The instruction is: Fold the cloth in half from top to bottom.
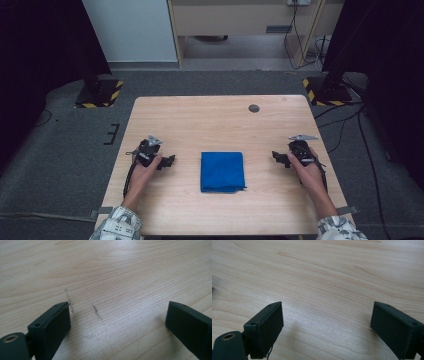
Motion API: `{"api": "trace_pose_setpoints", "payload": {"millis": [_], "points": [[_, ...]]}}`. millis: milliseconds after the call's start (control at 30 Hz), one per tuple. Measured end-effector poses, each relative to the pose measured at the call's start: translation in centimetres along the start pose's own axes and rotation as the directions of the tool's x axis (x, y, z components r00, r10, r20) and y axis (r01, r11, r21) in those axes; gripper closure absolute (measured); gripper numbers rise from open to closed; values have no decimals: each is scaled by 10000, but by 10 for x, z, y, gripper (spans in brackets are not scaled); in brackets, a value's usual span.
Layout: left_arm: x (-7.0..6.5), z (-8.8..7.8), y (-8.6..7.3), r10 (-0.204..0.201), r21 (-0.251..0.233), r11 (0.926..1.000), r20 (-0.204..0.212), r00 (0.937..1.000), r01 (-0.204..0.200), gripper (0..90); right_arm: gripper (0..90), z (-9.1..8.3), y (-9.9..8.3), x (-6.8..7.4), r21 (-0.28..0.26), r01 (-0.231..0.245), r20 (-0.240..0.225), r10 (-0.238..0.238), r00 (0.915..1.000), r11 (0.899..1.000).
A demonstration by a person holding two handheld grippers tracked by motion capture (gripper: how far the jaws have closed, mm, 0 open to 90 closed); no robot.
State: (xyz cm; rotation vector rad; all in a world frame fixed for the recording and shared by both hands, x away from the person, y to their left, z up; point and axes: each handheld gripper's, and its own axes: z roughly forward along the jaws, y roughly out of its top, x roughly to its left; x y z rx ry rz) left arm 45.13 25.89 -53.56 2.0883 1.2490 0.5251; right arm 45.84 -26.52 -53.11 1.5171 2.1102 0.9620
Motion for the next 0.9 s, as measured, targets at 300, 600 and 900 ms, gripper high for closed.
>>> {"api": "trace_pose_setpoints", "payload": {"millis": [300,600,900], "points": [[-1,2,-1,-52,-74,10000,66,10000,53,23,91,4,-1,2,58,113,116,-114,9999,9999],[-4,2,0,74,-11,10000,174,9998,-74,5,68,8,-5,11,-23,659,573,-657,9962,9978],[-10,-2,-4,-35,-16,10000,86,10000,35,4,67,1,-12,14,-9,833,417,-832,9957,9965]]}}
